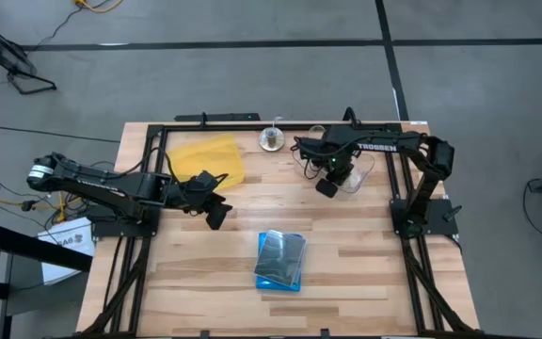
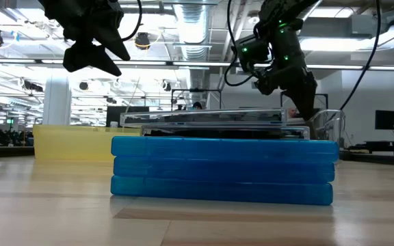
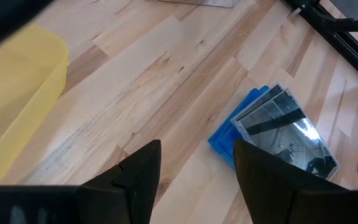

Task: Pick & place jewel cases by type
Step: Put the black CD case into the transparent bin

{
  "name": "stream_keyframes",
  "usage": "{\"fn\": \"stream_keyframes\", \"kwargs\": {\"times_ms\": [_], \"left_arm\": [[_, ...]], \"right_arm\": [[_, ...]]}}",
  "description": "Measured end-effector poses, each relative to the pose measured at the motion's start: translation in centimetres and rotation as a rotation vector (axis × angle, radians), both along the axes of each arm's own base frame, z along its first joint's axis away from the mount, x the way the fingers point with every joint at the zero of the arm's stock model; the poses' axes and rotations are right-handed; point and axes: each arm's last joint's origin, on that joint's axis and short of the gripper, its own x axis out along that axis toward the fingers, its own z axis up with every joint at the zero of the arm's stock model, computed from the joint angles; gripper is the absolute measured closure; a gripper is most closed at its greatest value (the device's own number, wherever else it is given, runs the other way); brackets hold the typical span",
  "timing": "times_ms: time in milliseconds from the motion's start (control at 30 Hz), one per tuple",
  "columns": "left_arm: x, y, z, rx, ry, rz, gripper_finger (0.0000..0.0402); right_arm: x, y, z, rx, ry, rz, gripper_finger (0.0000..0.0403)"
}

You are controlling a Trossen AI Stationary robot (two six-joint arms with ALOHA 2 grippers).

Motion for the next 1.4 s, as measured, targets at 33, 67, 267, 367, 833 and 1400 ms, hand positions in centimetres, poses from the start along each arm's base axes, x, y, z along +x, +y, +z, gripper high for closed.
{"fn": "stream_keyframes", "kwargs": {"times_ms": [33, 67, 267, 367, 833, 1400], "left_arm": [[0.0, 0.0, 0.0, 0.000, 0.000, 0.000, 0.0209], [0.0, 0.0, 0.0, 0.000, 0.000, 0.000, 0.0209], [0.0, 0.0, 0.0, 0.000, 0.000, 0.000, 0.0209], [0.0, 0.0, 0.0, 0.000, 0.000, 0.000, 0.0209], [0.0, 0.1, 0.0, 0.020, -0.003, 0.023, 0.0209], [0.1, 0.1, 0.1, 0.019, -0.014, 0.023, 0.0209]], "right_arm": [[0.0, 0.0, 0.0, 0.010, -0.005, 0.008, 0.0346], [0.0, 0.0, 0.0, 0.024, -0.012, 0.010, 0.0346], [0.5, 0.0, -0.1, 0.054, -0.070, 0.007, 0.0346], [0.6, 0.0, -0.1, 0.055, -0.080, 0.024, 0.0342], [1.4, -0.3, 2.8, 0.017, -0.200, 0.086, 0.0262], [-0.9, 6.1, 13.3, 0.004, -0.753, -0.110, 0.0264]]}}
